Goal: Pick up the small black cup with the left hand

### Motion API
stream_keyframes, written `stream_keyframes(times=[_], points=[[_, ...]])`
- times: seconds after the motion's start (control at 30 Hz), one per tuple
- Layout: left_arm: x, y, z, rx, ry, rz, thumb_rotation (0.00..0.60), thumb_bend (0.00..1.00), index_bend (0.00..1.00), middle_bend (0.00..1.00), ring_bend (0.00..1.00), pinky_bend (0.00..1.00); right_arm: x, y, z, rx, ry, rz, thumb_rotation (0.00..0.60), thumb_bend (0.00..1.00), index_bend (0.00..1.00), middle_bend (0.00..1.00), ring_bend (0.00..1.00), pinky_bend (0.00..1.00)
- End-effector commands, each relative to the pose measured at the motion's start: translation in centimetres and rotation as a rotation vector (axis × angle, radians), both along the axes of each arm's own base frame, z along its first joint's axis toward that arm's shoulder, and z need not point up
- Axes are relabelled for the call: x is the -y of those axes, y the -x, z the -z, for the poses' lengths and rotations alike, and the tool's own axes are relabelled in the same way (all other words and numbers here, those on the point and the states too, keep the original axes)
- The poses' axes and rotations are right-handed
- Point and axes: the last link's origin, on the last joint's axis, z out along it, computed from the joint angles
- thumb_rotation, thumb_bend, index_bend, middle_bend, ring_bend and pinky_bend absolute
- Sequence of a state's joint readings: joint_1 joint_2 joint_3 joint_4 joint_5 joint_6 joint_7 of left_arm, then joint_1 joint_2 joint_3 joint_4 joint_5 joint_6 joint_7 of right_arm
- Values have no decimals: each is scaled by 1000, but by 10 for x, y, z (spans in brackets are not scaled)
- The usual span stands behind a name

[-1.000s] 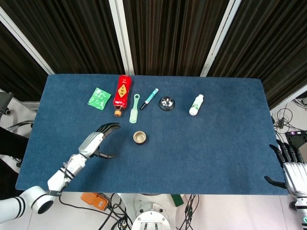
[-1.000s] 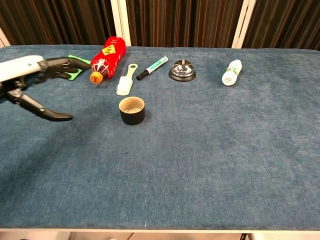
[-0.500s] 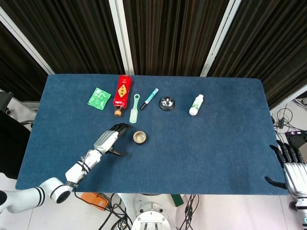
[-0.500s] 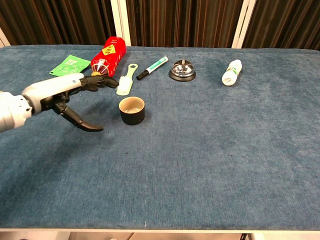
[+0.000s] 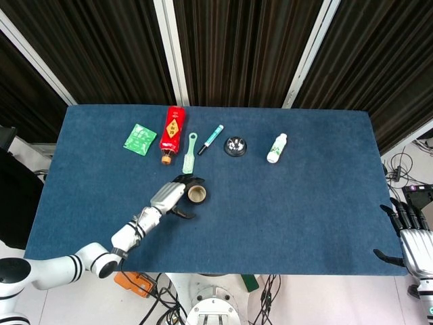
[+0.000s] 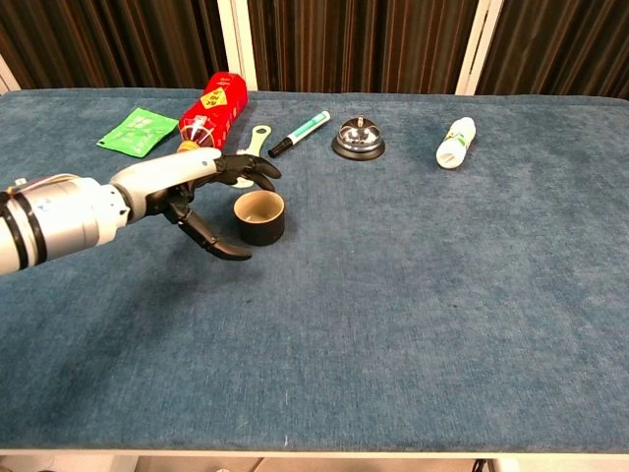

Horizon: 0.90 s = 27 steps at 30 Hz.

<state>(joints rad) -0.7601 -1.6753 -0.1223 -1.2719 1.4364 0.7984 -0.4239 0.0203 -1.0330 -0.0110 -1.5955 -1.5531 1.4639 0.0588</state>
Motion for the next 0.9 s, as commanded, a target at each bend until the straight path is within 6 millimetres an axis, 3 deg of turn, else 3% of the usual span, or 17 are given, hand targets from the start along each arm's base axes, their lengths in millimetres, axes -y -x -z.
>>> stream_keyframes(times=[0.03,0.57,0.9], points=[[-2,-5,4,-2,4,1,600,135,179,190,0,66,0,0,0,0,-1,-1,600,204,192,65,6,56],[-20,-5,4,-21,-16,-27,600,137,257,304,0,69,0,0,0,-4,-6,-1,600,204,205,65,6,56],[-18,-3,4,-6,1,-41,600,167,298,373,28,71,0,0,1,-11,-16,6,600,204,213,65,6,56]])
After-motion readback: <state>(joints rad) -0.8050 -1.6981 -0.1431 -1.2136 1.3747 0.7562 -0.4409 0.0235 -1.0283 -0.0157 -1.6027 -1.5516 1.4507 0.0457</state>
